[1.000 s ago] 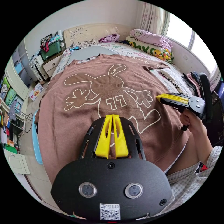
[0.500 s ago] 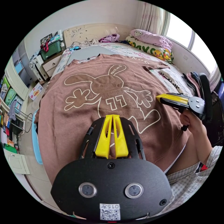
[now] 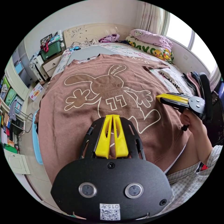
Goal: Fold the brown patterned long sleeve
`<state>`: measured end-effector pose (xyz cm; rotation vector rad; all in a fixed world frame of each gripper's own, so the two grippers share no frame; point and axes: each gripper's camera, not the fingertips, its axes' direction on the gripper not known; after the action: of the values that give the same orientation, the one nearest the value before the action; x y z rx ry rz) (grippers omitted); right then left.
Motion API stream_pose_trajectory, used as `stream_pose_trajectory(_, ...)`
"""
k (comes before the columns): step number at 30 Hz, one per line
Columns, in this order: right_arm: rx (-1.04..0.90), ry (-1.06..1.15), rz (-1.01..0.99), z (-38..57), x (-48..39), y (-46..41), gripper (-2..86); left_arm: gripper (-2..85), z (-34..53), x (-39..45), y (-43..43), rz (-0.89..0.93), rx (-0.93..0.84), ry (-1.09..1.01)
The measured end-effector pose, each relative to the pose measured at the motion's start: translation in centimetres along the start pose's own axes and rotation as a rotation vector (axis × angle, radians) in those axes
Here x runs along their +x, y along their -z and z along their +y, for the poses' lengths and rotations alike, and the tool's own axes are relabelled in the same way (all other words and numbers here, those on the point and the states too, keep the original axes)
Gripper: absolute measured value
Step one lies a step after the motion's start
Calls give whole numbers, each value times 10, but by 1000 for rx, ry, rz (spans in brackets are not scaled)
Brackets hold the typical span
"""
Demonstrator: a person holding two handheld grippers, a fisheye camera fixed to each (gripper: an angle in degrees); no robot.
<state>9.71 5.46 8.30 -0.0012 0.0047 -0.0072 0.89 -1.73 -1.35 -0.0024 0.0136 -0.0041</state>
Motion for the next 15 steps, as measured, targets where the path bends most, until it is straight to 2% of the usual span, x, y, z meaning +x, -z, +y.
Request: stream_pose_trajectory(15,0,-1,-2,-3,-39,16,-1,-7,1,5,3,2,0,1)
